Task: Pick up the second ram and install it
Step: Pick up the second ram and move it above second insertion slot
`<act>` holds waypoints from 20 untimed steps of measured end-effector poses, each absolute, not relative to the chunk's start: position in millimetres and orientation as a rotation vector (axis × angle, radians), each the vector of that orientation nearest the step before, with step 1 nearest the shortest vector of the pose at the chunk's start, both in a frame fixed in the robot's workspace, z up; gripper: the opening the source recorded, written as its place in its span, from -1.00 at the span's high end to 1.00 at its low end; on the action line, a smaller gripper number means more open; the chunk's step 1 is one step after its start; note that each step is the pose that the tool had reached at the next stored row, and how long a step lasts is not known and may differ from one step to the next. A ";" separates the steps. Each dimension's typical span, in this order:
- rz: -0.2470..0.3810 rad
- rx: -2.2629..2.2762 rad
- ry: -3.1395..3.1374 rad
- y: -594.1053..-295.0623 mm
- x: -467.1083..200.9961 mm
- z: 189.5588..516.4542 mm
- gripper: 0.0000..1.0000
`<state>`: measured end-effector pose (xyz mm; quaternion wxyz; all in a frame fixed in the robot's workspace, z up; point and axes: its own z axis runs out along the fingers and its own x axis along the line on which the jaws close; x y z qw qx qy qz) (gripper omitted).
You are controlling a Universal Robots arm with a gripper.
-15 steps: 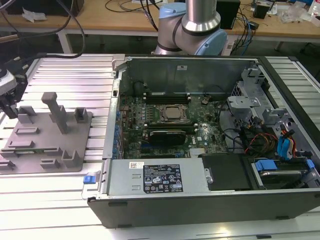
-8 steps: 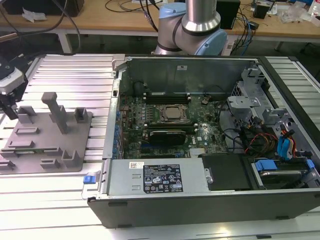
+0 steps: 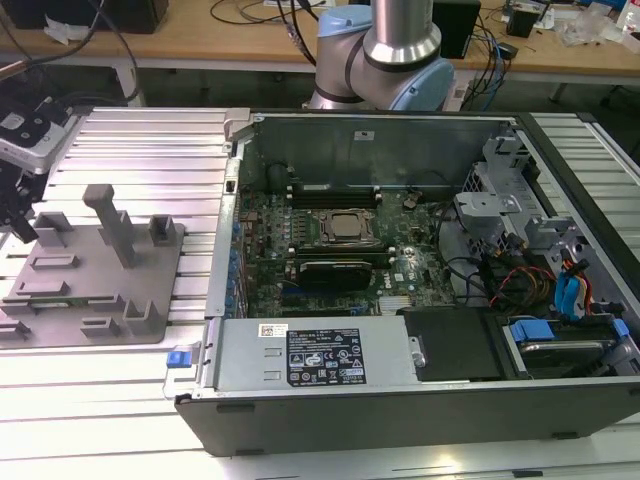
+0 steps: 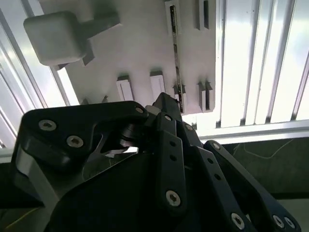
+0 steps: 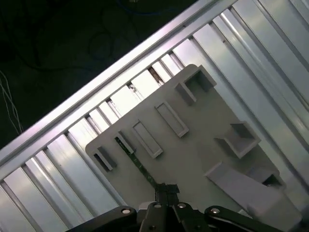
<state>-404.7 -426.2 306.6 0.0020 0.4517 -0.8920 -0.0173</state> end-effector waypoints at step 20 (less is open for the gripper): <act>-0.047 2.137 -2.282 -426.2 -404.8 297.8 0.84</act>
